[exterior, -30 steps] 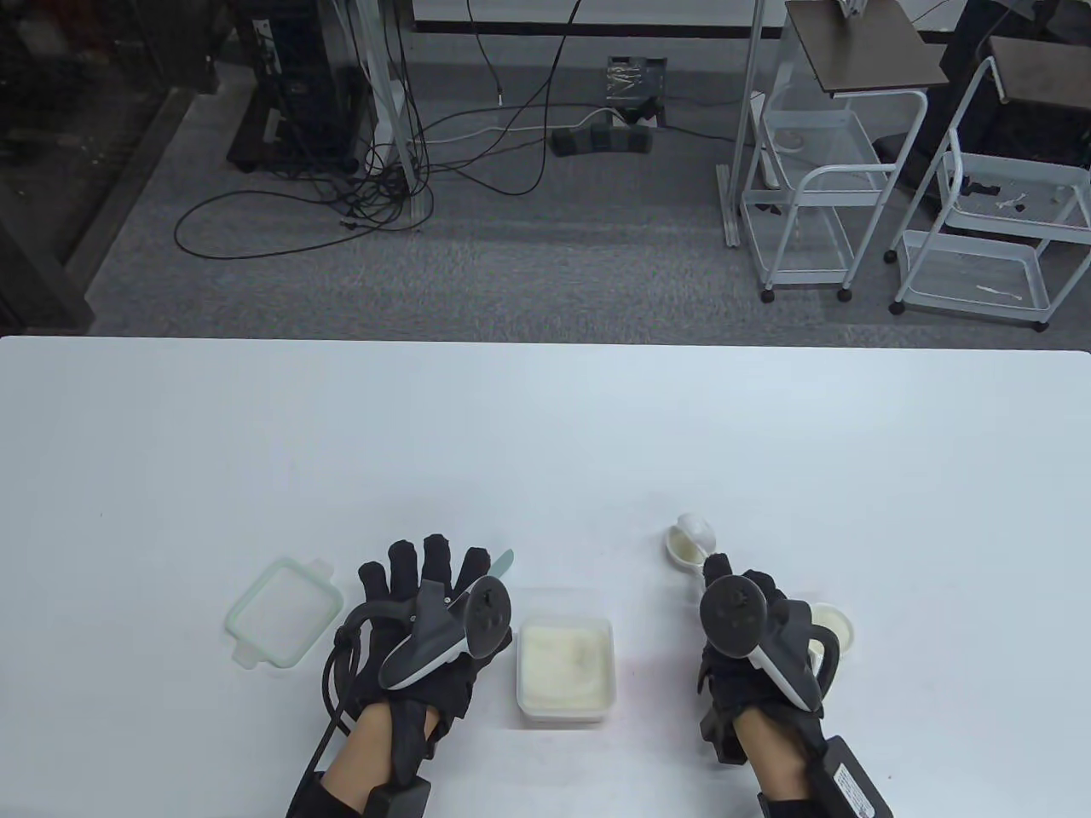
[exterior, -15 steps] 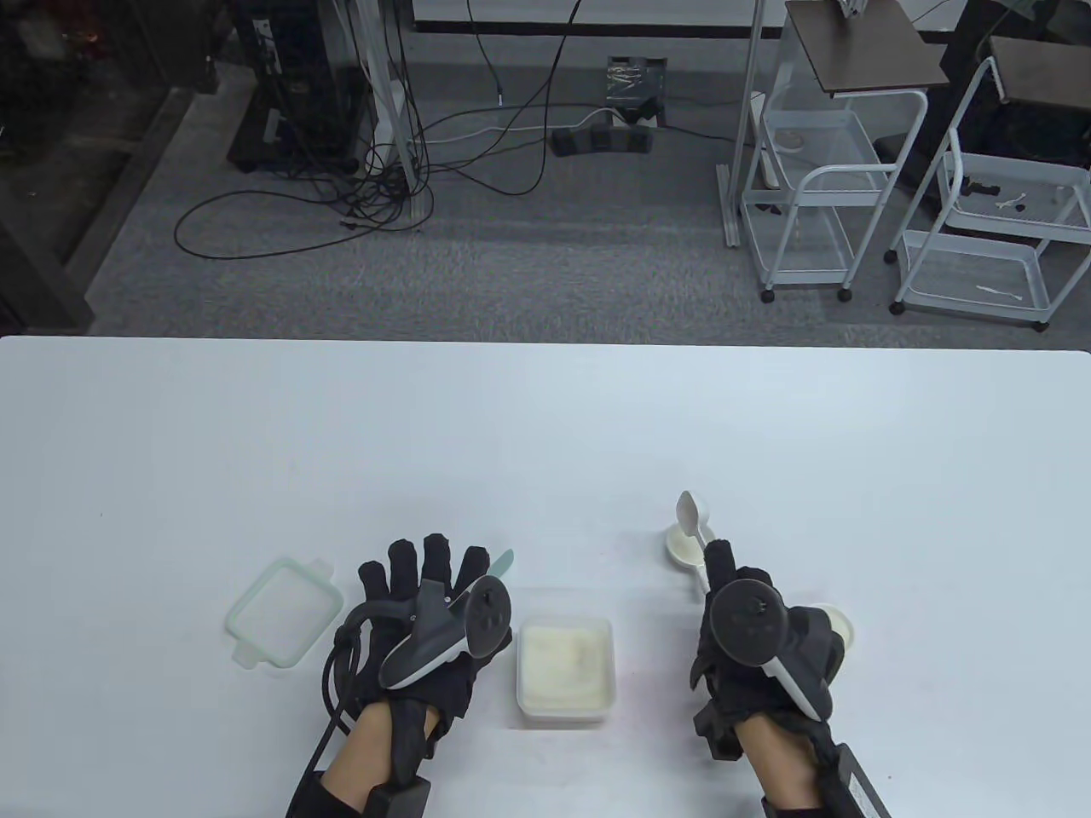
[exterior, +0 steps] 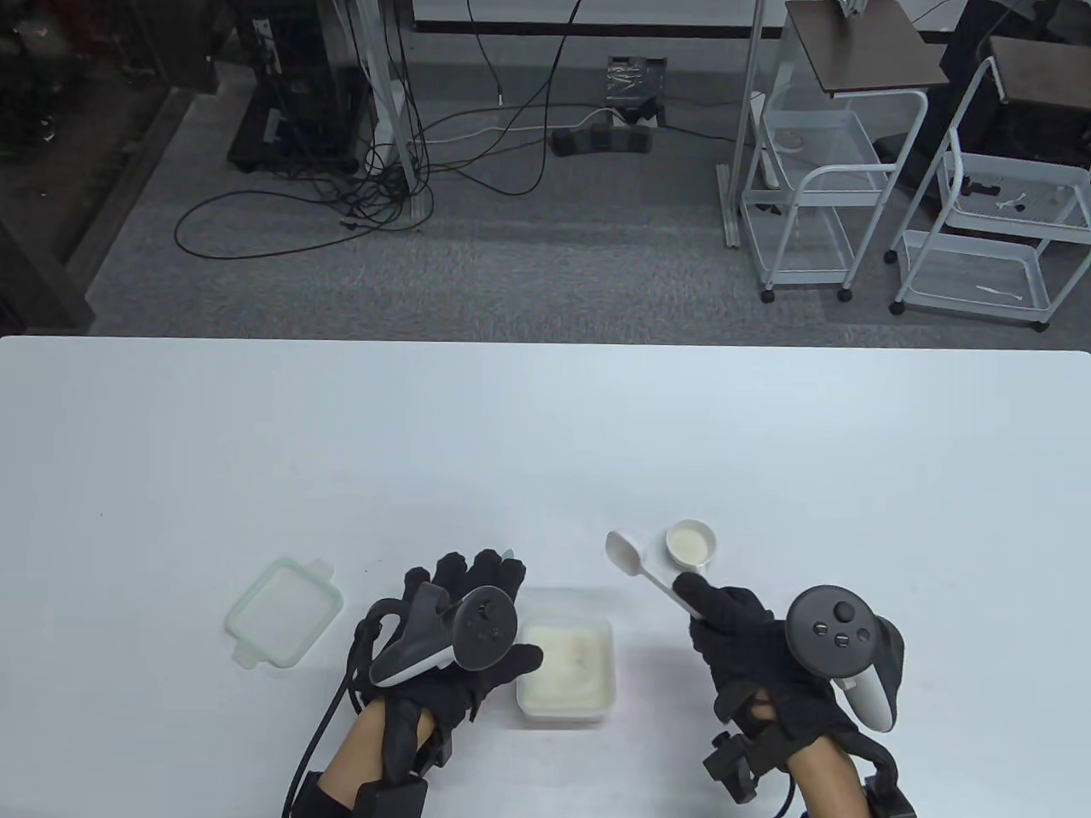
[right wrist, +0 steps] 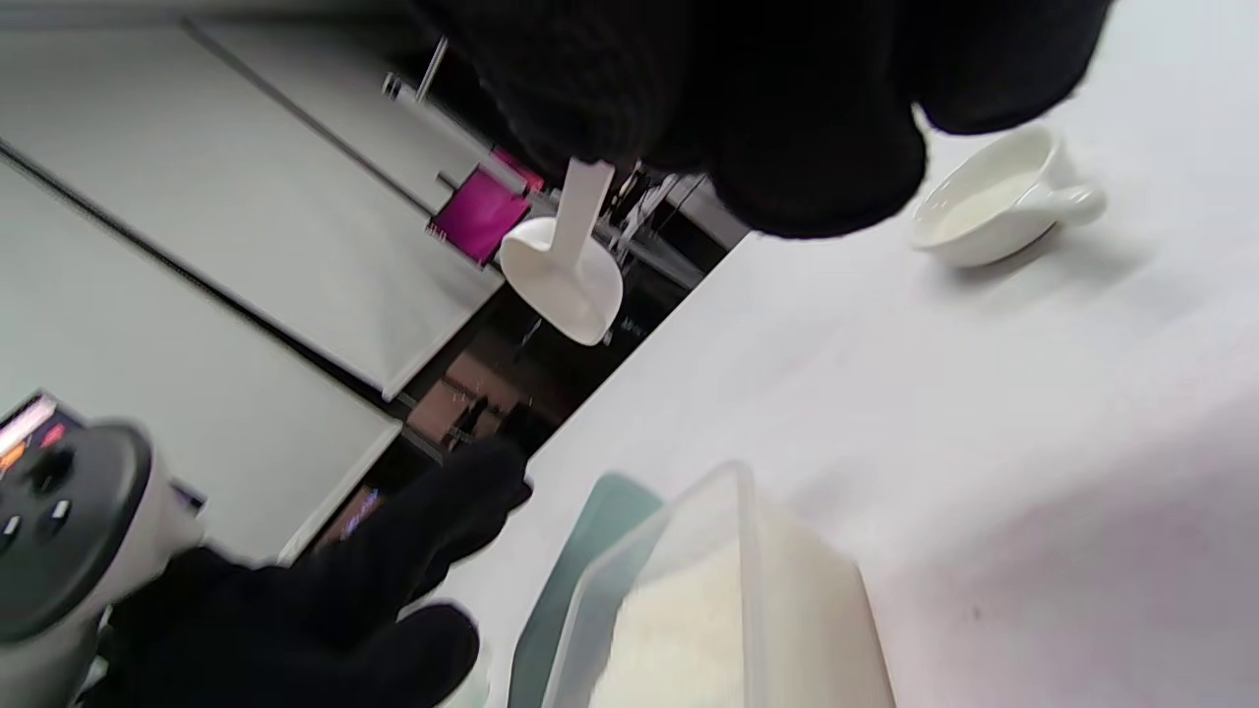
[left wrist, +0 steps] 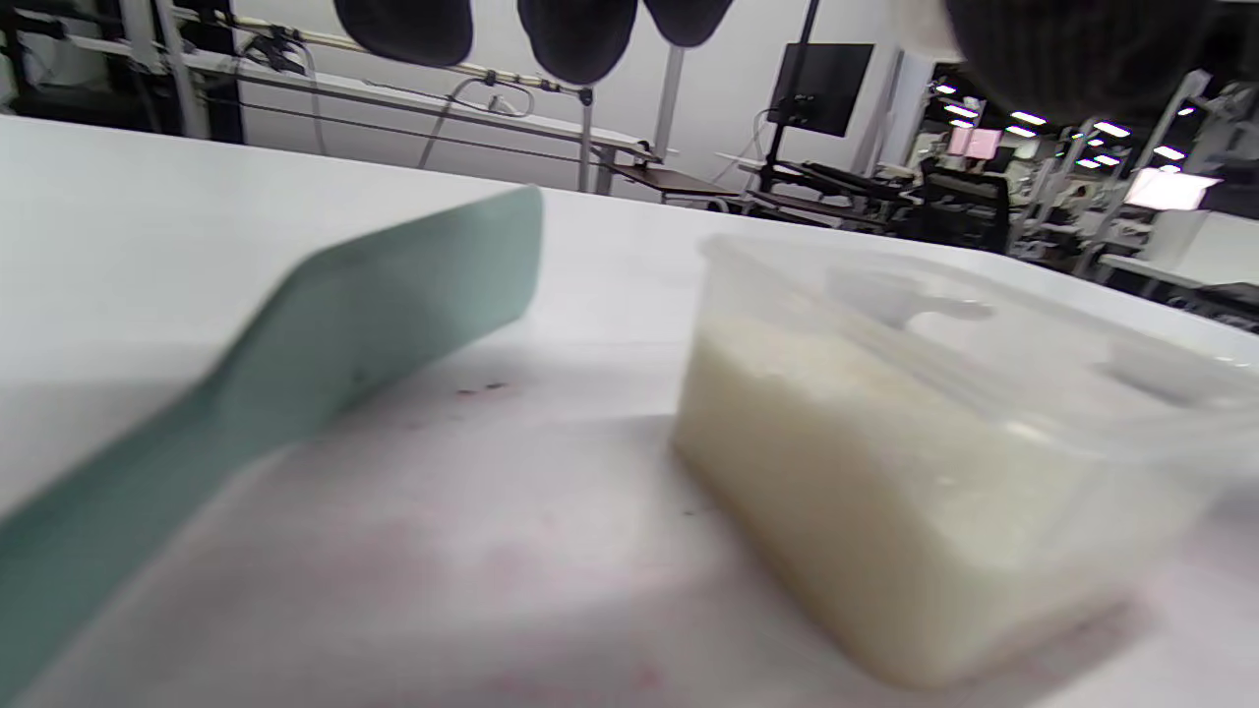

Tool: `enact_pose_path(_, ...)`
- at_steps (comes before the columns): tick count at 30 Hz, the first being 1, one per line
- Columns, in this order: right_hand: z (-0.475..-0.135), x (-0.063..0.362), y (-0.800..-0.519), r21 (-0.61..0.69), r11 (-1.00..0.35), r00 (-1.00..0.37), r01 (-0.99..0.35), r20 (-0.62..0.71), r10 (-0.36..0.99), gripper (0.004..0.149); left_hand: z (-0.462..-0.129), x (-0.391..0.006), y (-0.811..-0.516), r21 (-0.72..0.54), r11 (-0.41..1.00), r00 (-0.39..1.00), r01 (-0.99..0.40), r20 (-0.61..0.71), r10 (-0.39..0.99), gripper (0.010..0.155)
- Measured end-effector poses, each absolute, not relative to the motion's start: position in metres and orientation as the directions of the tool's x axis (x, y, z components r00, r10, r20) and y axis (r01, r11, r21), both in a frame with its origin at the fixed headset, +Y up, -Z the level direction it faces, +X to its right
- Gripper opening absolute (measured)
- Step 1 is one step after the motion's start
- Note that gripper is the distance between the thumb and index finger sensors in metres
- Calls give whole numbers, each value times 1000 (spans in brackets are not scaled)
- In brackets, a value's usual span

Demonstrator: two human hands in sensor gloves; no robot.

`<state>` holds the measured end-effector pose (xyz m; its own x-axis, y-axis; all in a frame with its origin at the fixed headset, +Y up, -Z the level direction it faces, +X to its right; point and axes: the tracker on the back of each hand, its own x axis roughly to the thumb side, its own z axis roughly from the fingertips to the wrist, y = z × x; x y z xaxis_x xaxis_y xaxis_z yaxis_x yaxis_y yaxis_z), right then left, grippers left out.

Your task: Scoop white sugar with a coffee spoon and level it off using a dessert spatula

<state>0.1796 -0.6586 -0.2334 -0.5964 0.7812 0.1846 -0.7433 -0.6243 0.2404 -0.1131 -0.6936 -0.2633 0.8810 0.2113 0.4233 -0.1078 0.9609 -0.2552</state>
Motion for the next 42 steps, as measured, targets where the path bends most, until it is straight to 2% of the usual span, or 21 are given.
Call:
enact_pose_path(3, -228, 162, -658, 320, -709, -678, -629, 221, 701, 47, -261, -108, -697, -249, 966, 859, -69, 477, 185, 114)
enact_pose_path(7, -225, 142, -666, 339, -788, -748, -514, 272, 605, 46, -261, -105, -705, -265, 964, 845, -30, 508, 166, 119)
enact_pose_path(12, -222, 120, -675, 256, -892, -807, -373, 384, 448, 46, -262, -102, -712, -282, 959, 840, 2, 520, 152, 119)
enact_pose_path(15, -218, 110, -677, 214, -920, -816, -327, 428, 390, 46, -262, -101, -713, -318, 948, 833, -22, 519, 193, 117)
enact_pose_path(18, -215, 103, -677, 153, -952, -832, -266, 462, 307, 46, -261, -99, -715, -320, 948, 832, -6, 525, 182, 116)
enact_pose_path(23, -213, 97, -681, 135, -968, -844, -212, 475, 251, 46, -261, -99, -715, -336, 942, 835, -1, 518, 186, 114)
enact_pose_path(27, -214, 100, -683, 190, -959, -849, -212, 450, 277, 46, -261, -98, -715, -341, 940, 837, 7, 516, 182, 113)
enact_pose_path(34, -224, 113, -691, 337, -863, -789, -376, 372, 489, 45, -261, -97, -715, -355, 935, 841, 19, 511, 177, 112)
enact_pose_path(42, -235, 131, -706, 480, -644, -655, -595, 174, 735, 45, -260, -96, -715, -365, 930, 845, 31, 506, 170, 111)
